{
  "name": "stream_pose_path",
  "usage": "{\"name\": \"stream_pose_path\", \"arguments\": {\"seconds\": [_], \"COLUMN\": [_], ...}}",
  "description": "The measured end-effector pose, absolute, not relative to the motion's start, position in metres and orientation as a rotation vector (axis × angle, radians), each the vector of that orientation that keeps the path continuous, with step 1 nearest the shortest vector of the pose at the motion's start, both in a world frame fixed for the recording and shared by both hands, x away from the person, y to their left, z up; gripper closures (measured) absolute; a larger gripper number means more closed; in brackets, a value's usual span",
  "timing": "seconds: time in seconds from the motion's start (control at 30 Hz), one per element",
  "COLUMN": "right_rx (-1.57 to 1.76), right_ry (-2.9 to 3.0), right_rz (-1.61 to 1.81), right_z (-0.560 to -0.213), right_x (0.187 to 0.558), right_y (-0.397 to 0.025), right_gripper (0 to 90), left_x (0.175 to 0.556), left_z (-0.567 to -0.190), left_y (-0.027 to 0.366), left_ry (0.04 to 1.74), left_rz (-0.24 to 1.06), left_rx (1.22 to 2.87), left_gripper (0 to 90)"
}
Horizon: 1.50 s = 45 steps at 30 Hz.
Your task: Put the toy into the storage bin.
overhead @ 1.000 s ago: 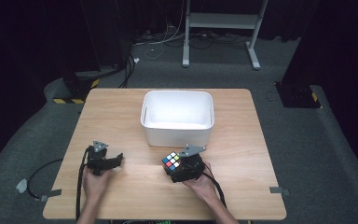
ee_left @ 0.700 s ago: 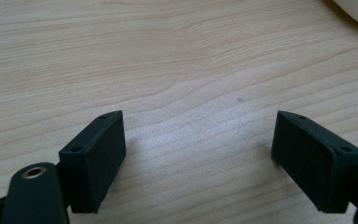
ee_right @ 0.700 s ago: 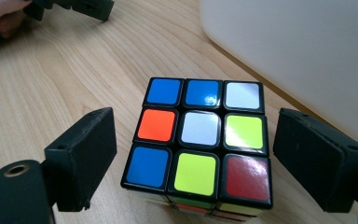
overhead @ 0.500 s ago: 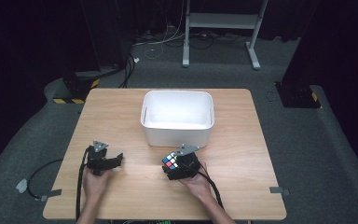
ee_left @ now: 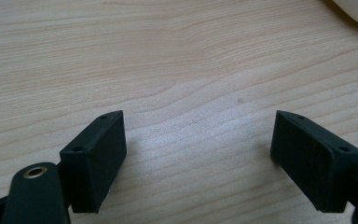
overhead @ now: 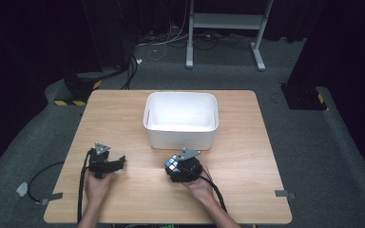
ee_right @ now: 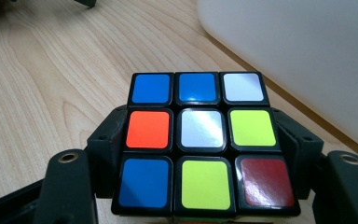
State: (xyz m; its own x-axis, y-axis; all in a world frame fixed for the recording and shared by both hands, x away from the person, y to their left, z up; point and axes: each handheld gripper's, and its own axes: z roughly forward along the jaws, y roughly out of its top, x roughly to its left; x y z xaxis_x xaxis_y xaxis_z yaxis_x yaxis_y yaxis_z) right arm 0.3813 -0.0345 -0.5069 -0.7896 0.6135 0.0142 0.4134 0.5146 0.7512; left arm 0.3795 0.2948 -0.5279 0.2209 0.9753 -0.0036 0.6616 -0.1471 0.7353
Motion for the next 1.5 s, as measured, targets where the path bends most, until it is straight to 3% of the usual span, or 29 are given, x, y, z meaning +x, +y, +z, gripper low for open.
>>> {"name": "stream_pose_path", "arguments": {"seconds": [1.5], "right_rx": [0.779], "right_ry": [2.536], "right_rz": [1.148], "right_z": [-0.488], "right_x": [0.374], "right_y": [-0.038], "right_gripper": [33.5], "left_x": [0.380], "left_z": [-0.528], "left_y": [0.295], "left_ry": [1.510], "left_rz": [0.659], "left_rx": [1.881], "left_gripper": [19.1]}}
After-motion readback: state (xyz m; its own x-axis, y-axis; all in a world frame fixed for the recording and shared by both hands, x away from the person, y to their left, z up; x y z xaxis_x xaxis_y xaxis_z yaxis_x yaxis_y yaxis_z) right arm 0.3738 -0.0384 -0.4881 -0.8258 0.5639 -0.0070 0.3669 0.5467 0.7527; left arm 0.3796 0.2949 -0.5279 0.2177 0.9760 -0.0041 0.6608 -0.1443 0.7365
